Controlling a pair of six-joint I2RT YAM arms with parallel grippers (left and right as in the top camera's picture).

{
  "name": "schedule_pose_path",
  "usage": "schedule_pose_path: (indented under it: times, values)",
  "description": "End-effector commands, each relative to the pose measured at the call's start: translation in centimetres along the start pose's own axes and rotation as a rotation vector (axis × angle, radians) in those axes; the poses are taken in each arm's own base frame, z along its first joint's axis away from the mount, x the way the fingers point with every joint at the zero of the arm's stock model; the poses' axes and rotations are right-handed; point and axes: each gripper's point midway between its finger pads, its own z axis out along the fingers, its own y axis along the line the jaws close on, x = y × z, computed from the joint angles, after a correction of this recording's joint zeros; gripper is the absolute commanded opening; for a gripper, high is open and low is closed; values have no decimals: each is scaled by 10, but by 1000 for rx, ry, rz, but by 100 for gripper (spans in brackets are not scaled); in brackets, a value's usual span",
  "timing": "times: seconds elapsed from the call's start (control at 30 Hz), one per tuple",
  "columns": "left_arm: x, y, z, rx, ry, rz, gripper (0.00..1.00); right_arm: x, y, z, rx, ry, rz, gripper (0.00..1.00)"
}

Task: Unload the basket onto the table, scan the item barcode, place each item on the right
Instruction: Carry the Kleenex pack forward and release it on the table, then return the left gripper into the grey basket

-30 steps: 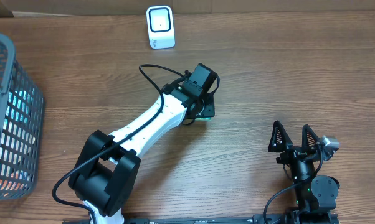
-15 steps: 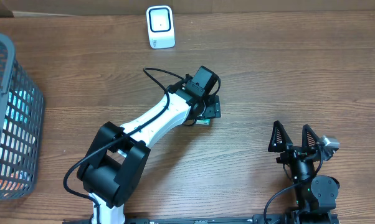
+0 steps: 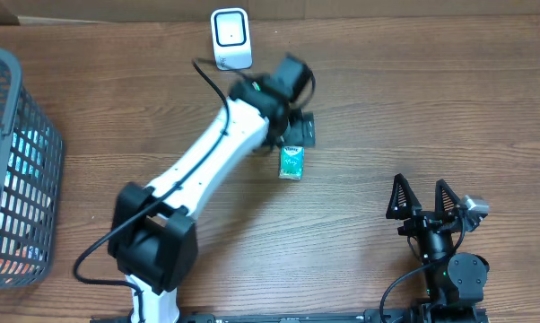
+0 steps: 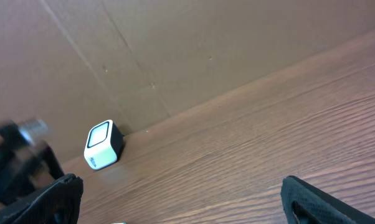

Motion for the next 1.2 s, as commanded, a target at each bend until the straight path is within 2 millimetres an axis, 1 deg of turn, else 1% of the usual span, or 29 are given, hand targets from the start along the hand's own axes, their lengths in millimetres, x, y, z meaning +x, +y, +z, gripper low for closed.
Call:
schedule_pose_path:
  times: [0.0, 0.03, 0.07, 0.1, 0.13, 0.17, 0.2, 0.23, 0.33, 0.37, 0.43, 0.47, 0.53, 0.6, 0.63, 0.67, 0.7, 0.73, 0.77, 0.8, 0.87, 0.9, 0.97, 1.0, 1.03, 1.07, 1.1, 1.17]
  values:
    - [-45, 21, -64, -35, -130, -10, 100, 1, -2, 0, 3, -6, 0, 100]
    - [-56, 35, -92, -55, -172, -40, 100, 1, -2, 0, 3, -6, 0, 100]
    - [-61, 44, -110, -65, -200, -55, 100, 1, -2, 0, 3, -6, 0, 100]
    - [-65, 52, -123, -73, -223, -66, 100, 1, -2, 0, 3, -6, 0, 100]
    - [-70, 69, -149, -93, -266, -88, 100, 1, -2, 0, 3, -6, 0, 100]
    - [-72, 84, -168, -114, -298, -115, 100, 1, -2, 0, 3, -6, 0, 100]
    - [-72, 97, -180, -133, -318, -136, 100, 1, -2, 0, 3, -6, 0, 100]
    - [-70, 124, -203, -172, -356, -183, 99, 1, -2, 0, 3, -6, 0, 100]
    - [-60, 173, -235, -229, -390, -291, 100, 1, -2, 0, 3, -6, 0, 100]
    - [-53, 198, -248, -248, -401, -354, 100, 1, -2, 0, 3, -6, 0, 100]
    - [-42, 229, -265, -264, -417, -443, 99, 1, -2, 0, 3, -6, 0, 100]
    - [-36, 248, -276, -272, -432, -499, 99, 1, -2, 0, 3, -6, 0, 100]
    - [-28, 277, -292, -254, -464, -579, 100, 1, -2, 0, 3, -6, -1, 100]
    - [-25, 295, -302, -201, -492, -631, 100, 1, -2, 0, 3, -6, 0, 100]
    - [-27, 309, -309, -141, -518, -666, 100, 1, -2, 0, 3, -6, 0, 100]
    - [-26, 318, -313, -113, -533, -697, 100, 1, -2, 0, 3, -6, -1, 100]
    - [-25, 331, -316, -93, -546, -737, 100, 1, -2, 0, 3, -6, 0, 100]
    - [-20, 355, -322, -64, -570, -816, 100, 1, -2, 0, 3, -6, 0, 100]
    - [-17, 363, -324, -60, -578, -844, 100, 1, -2, 0, 3, -6, 0, 100]
    - [-9, 382, -328, -63, -591, -899, 100, 1, -2, 0, 3, -6, 0, 100]
    - [-1, 399, -332, -79, -602, -950, 100, 1, -2, 0, 3, -6, 0, 100]
    - [13, 421, -336, -112, -614, -1015, 100, 1, -2, 0, 3, -6, 0, 100]
    - [35, 450, -338, -181, -607, -1105, 100, 1, -2, 0, 3, -6, 0, 100]
    - [44, 459, -336, -215, -590, -1138, 100, 1, -2, 0, 3, -6, 0, 100]
    - [54, 471, -327, -259, -547, -1177, 99, 1, -2, 0, 3, -6, 0, 100]
    - [57, 475, -322, -271, -527, -1188, 98, 1, -2, 0, 3, -6, 0, 100]
    - [62, 480, -313, -290, -491, -1209, 97, 1, -2, 0, 3, -6, 0, 100]
    - [81, 493, -286, -351, -387, -1281, 96, 1, -2, 0, 3, -6, 0, 100]
